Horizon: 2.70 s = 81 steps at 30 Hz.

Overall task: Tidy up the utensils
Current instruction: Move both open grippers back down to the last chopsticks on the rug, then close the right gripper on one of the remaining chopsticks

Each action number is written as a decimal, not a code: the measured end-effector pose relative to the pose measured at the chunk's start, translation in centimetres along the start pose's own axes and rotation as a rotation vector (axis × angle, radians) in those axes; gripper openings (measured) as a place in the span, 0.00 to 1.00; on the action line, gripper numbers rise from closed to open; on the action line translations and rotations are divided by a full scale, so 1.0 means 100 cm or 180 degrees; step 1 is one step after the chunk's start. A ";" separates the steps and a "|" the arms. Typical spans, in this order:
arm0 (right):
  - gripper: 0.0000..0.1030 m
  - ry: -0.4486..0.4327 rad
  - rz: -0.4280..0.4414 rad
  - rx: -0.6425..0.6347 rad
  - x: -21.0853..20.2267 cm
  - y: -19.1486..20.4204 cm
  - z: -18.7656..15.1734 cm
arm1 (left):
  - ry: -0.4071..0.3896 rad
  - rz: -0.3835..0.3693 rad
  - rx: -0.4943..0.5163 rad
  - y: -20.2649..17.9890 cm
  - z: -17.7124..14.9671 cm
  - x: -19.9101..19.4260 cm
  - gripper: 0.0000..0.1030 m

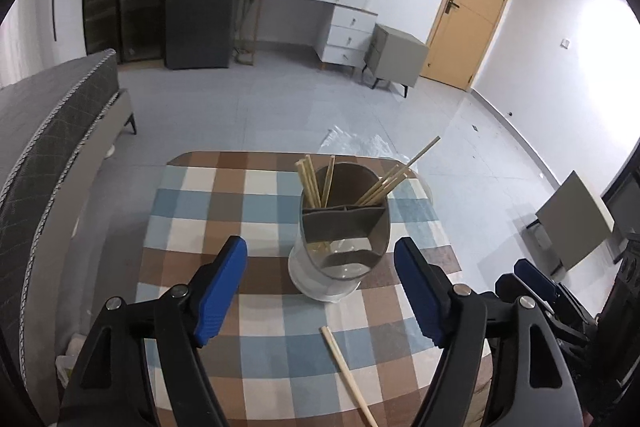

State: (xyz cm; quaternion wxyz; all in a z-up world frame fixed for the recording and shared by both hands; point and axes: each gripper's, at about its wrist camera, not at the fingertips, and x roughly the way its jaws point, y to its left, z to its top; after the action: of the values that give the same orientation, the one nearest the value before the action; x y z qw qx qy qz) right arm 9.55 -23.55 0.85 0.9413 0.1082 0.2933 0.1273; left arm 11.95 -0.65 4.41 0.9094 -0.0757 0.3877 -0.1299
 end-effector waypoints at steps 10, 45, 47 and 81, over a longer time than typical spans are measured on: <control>0.80 0.0139 -0.0109 -0.0053 -0.001 0.003 -0.035 | -0.0188 0.0218 -0.0122 0.011 -0.032 -0.008 0.82; 0.97 0.1393 -0.0273 -0.0340 0.088 0.005 -0.113 | 0.0378 0.0536 -0.0645 0.061 -0.098 0.062 0.82; 0.97 0.1462 -0.0335 -0.0460 0.096 0.008 -0.113 | 0.0367 0.0524 -0.0709 0.065 -0.096 0.061 0.82; 0.26 0.2005 -0.0442 -0.1376 0.198 0.040 -0.122 | 0.0768 0.0574 -0.1296 0.107 -0.095 0.080 0.82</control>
State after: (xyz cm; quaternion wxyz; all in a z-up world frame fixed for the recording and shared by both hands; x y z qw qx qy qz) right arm 17.55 -12.19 -18.23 0.8126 -0.1572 0.5410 0.1492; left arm 12.29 6.87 -10.13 0.8305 -0.2063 0.5168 0.0244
